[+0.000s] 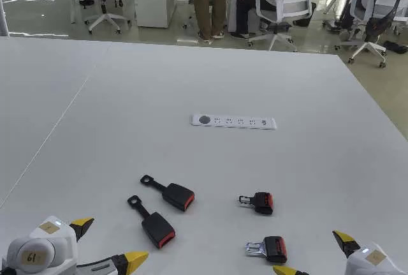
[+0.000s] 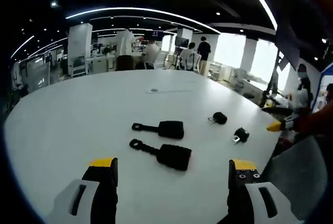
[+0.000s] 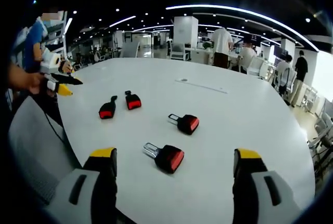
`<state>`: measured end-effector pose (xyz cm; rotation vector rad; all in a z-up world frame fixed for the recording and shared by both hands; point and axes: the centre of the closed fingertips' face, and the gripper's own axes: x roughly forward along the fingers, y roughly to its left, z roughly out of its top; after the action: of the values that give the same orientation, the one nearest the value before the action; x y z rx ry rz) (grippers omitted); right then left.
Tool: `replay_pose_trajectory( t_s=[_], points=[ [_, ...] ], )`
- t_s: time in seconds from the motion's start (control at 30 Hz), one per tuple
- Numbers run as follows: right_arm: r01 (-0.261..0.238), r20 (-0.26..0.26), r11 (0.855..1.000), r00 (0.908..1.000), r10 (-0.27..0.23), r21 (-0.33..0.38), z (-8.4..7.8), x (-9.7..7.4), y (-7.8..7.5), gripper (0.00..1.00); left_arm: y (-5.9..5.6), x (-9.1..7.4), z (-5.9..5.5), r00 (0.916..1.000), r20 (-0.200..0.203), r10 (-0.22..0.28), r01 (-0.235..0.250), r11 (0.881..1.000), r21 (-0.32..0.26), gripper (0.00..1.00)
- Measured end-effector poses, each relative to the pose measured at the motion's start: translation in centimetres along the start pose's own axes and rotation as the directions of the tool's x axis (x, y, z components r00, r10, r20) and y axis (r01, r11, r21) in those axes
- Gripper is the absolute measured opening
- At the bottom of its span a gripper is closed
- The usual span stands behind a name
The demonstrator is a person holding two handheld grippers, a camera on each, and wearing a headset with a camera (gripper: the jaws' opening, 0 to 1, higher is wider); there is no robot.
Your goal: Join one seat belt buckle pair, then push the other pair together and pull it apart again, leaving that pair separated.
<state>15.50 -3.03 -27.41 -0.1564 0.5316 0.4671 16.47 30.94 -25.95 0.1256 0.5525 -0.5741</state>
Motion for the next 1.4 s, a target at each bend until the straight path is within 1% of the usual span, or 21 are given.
replay_pose_trajectory(
  t_s=[0.27,0.8,1.4],
  points=[
    [0.004,0.005,1.000,1.0000,-0.004,0.003,0.17,0.12,-0.23,0.94,0.02,0.25,0.12,1.0000,0.000,-0.002,0.002,1.000,-0.002,0.90],
    [0.000,-0.006,1.000,1.0000,0.000,0.008,-0.27,0.34,-0.14,0.94,-0.30,0.25,0.27,1.0000,-0.004,-0.007,0.007,1.000,-0.011,0.89],
    [-0.009,-0.011,1.000,0.9999,0.009,0.005,-0.37,0.35,-0.04,0.94,-0.03,0.25,0.06,0.9999,-0.011,-0.007,0.007,1.000,-0.011,0.89]
  ],
)
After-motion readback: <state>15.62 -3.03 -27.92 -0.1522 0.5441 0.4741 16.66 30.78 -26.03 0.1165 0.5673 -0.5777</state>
